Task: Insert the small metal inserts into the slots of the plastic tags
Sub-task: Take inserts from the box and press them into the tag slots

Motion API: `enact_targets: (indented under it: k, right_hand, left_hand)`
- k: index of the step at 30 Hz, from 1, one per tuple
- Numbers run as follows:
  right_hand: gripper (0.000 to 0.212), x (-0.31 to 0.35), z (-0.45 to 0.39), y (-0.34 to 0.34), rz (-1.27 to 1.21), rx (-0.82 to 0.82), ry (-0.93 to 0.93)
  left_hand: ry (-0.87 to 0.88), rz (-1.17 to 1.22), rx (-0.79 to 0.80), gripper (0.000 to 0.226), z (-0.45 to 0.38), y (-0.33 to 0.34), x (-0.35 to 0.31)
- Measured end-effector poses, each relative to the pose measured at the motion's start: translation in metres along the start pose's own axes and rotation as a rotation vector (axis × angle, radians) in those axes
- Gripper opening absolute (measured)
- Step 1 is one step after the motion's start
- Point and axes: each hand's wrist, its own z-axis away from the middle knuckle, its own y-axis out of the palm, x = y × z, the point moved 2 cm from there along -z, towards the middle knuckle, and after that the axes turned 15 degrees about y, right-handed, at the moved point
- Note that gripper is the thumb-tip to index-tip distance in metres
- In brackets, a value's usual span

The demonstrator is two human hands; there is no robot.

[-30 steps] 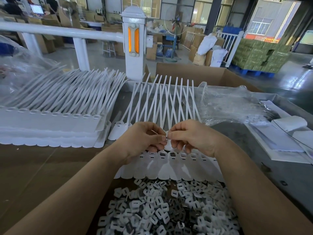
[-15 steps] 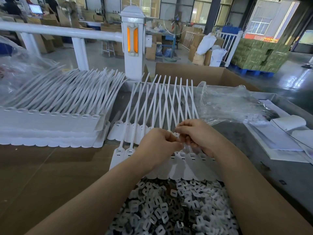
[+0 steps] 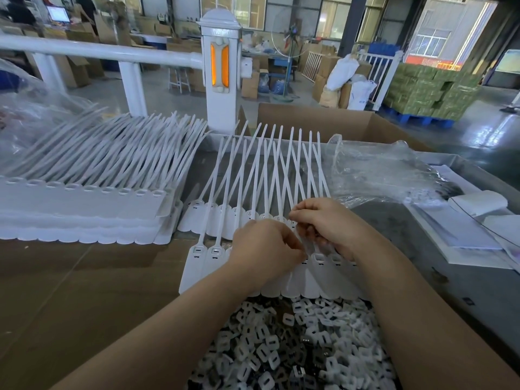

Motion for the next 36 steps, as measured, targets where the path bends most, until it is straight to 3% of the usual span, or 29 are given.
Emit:
enact_targets:
  k: [7, 14, 22, 28, 36]
  right_hand:
    - [0.010, 0.000, -0.002, -0.002, 0.012, -0.004, -0.017]
    - [0.009, -0.001, -0.005, -0.002, 0.006, 0.004, -0.016]
    - [0.007, -0.001, -0.002, -0.002, 0.008, -0.001, -0.019]
    - [0.007, -0.001, -0.001, -0.002, 0.000, 0.020, -0.010]
    - [0.007, 0.000, 0.003, -0.001, 0.020, 0.030, -0.024]
  left_hand:
    - [0.228, -0.045, -0.039, 0.005, 0.003, -0.004, -0.002]
    - [0.486, -0.063, 0.106, 0.017, 0.003, -0.017, 0.008]
    - [0.503, -0.010, 0.172, 0.018, 0.008, -0.025, 0.013]
    - [0.386, 0.257, 0.251, 0.019, 0.010, -0.039, 0.016]
    - [0.347, 0.296, 0.710, 0.016, 0.021, -0.053, 0.005]
